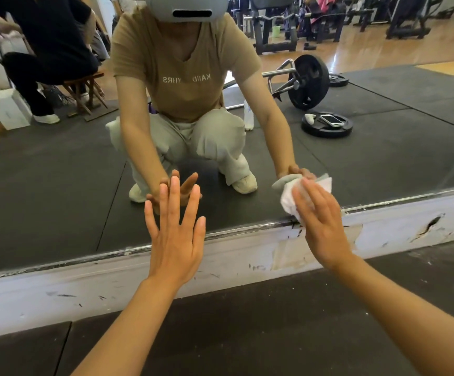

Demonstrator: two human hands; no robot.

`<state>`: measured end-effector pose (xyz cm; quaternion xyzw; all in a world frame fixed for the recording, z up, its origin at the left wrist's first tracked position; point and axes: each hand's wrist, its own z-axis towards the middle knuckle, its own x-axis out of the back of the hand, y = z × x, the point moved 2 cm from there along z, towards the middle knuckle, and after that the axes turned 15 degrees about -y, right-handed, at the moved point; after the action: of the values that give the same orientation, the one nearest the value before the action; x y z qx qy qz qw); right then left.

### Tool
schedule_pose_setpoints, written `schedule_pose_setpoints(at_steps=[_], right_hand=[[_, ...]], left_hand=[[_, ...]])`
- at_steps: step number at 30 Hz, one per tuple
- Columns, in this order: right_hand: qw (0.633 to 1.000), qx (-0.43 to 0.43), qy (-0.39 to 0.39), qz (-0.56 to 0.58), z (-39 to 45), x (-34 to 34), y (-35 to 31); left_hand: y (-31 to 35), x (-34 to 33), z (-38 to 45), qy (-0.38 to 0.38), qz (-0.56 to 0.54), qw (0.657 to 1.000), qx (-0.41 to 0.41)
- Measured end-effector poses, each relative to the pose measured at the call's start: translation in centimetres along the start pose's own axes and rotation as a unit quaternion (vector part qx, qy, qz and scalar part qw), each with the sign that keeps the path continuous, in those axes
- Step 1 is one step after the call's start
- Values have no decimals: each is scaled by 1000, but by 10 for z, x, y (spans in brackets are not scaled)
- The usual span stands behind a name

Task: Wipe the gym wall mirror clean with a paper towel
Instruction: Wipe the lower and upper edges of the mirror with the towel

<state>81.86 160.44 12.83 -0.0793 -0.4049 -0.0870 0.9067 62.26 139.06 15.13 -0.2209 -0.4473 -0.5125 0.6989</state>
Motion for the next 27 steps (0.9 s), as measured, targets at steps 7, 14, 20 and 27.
schedule_pose_setpoints(at_steps=[7, 14, 20, 27], right_hand=[[984, -153, 32, 88, -2, -53, -52], [998, -63, 7, -29, -2, -54, -31], [992, -51, 113, 21, 84, 19, -41], [998, 31, 39, -33, 49, -2, -30]], left_hand=[[12, -2, 2, 4, -12, 1000, 19], [12, -2, 2, 18, -7, 1000, 23], [11, -5, 3, 17, 15, 999, 33], [13, -6, 2, 20, 38, 999, 30]])
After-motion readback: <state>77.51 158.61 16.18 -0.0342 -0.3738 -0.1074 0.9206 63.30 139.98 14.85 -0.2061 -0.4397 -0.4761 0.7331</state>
